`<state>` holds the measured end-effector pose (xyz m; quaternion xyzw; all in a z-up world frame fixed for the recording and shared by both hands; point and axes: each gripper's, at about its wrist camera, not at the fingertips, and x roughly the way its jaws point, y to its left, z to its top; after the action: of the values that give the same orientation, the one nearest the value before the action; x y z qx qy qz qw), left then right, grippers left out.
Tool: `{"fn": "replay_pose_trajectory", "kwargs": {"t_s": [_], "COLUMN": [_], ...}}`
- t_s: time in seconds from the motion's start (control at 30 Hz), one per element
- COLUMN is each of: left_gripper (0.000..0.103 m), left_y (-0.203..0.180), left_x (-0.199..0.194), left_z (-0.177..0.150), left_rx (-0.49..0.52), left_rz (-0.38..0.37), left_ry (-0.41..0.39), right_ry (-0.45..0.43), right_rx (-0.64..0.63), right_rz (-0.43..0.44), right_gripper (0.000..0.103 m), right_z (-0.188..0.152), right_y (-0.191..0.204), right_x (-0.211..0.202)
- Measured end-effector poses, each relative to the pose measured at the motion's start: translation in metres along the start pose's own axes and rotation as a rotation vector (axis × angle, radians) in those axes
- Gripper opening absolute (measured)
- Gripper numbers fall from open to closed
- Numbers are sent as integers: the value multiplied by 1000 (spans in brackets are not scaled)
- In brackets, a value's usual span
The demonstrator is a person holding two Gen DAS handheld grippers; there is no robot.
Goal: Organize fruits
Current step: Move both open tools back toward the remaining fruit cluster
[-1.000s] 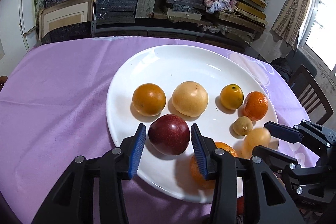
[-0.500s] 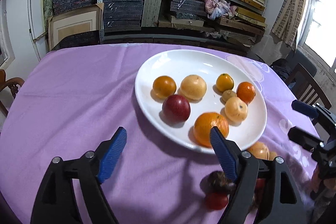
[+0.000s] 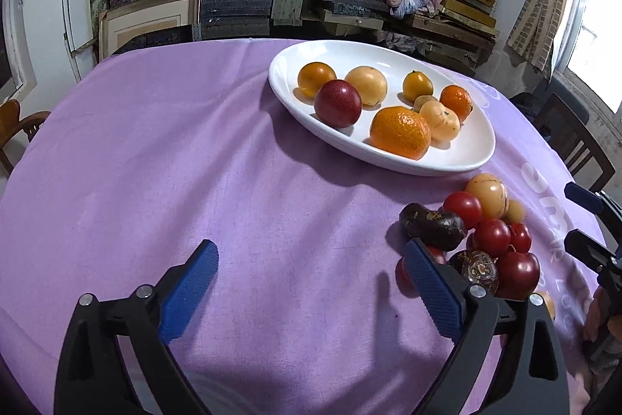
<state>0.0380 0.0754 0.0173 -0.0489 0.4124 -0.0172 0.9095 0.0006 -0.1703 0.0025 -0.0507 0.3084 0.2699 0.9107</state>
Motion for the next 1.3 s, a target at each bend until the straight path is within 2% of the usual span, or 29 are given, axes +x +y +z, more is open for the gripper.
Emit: {"fn": "replay_pose_trajectory", "kwargs": {"t_s": [0.13, 0.33, 0.57, 0.73, 0.87, 1.1, 1.3], "left_gripper": [97, 100, 100, 100, 100, 100, 100], "left_y": [-4, -8, -6, -7, -11, -11, -11], "left_x": [2, 4, 13, 15, 18, 18, 18], "left_z": [-1, -3, -3, -6, -6, -6, -6], "left_rx": [29, 38, 32, 53, 83, 83, 83], "left_rz": [6, 18, 32, 49, 77, 75, 75], "left_ry": [9, 10, 64, 77, 90, 89, 89], "right_ry": [33, 81, 135, 106, 138, 182, 143], "right_rx": [-23, 22, -15, -22, 14, 18, -27], "right_rz": [-31, -64, -114, -181, -166, -159, -283], "right_gripper": [99, 99, 99, 99, 99, 99, 99], "right_z": [-1, 0, 2, 10, 17, 24, 19], "right_y": [3, -6, 1, -5, -15, -21, -28], "right_x": [7, 16, 29, 35, 48, 63, 50]}}
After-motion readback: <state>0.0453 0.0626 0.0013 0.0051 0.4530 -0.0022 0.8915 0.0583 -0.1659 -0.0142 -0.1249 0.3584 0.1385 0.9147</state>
